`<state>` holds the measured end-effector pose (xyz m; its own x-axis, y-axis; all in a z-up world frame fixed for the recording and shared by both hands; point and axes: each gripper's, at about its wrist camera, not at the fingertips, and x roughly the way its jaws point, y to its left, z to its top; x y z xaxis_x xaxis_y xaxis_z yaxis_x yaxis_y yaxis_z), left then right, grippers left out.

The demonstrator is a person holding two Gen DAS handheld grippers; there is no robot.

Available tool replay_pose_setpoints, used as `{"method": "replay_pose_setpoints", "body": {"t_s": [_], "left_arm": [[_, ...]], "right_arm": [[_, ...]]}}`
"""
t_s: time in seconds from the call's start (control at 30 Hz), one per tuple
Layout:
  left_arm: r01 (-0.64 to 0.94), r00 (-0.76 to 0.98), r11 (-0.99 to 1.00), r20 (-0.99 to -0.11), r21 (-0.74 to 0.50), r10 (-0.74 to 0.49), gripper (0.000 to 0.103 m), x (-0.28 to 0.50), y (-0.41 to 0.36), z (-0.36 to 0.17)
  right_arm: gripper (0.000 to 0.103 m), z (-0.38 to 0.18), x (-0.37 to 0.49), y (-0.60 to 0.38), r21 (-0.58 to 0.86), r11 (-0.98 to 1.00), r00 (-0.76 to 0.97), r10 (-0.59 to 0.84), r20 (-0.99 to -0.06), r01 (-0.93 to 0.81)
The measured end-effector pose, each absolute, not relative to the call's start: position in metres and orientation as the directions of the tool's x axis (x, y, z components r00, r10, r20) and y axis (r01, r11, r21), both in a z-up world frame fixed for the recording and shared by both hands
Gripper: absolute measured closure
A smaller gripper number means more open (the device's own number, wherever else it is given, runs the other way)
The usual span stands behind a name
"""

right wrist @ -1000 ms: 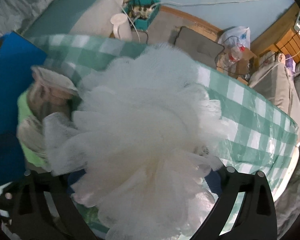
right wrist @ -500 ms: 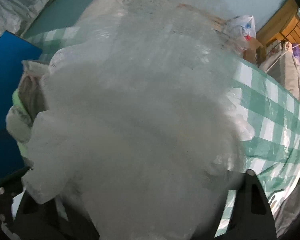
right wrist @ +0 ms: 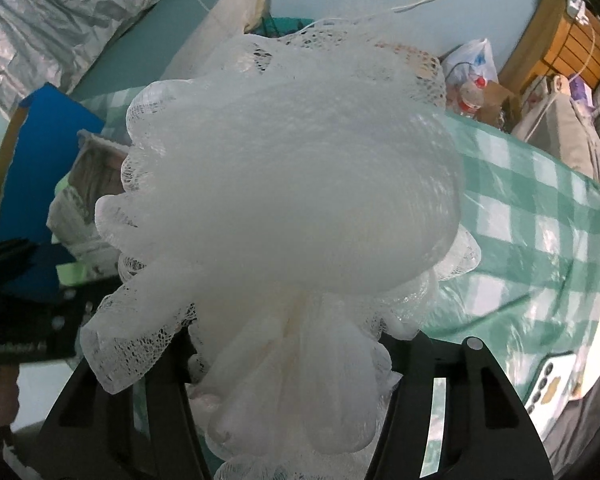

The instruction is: Organize soft objects

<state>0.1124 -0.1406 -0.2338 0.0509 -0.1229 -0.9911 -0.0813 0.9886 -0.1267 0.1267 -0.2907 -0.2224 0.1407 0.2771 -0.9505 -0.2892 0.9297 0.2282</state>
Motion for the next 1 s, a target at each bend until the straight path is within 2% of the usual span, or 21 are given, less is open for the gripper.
{"method": "replay_pose_setpoints", "body": {"t_s": [0.03,0.1,0.2,0.23,1.0], "left_arm": [[-0.078,0.049,0.991,-0.993,-0.110,-0.106,0.052,0.113,-0.142,-0.235],[-0.080,0.041,0.990,-0.993,-0.116,-0.113,0.055,0.113,-0.143,-0.237],[-0.081,0.055,0.989,-0.991,-0.123,-0.119,0.068,0.110,-0.143,-0.236],[-0.078,0.061,0.989,-0.991,-0.123,-0.119,0.070,0.108,-0.144,-0.235],[0.001,0.269,0.998,-0.961,-0.067,-0.065,0.073,0.076,-0.155,-0.167]], "right_arm": [[0.045,-0.221,0.125,-0.295,0.236,0.930,0.145,0.285,-0.948,-0.283],[0.045,-0.217,0.120,-0.298,0.240,0.930,0.153,0.289,-0.945,-0.278],[0.045,-0.211,0.114,-0.305,0.233,0.932,0.164,0.285,-0.944,-0.279],[0.045,-0.209,0.113,-0.308,0.232,0.932,0.167,0.285,-0.944,-0.277],[0.045,-0.167,0.094,-0.306,0.241,0.929,0.252,0.314,-0.915,-0.281]]}}
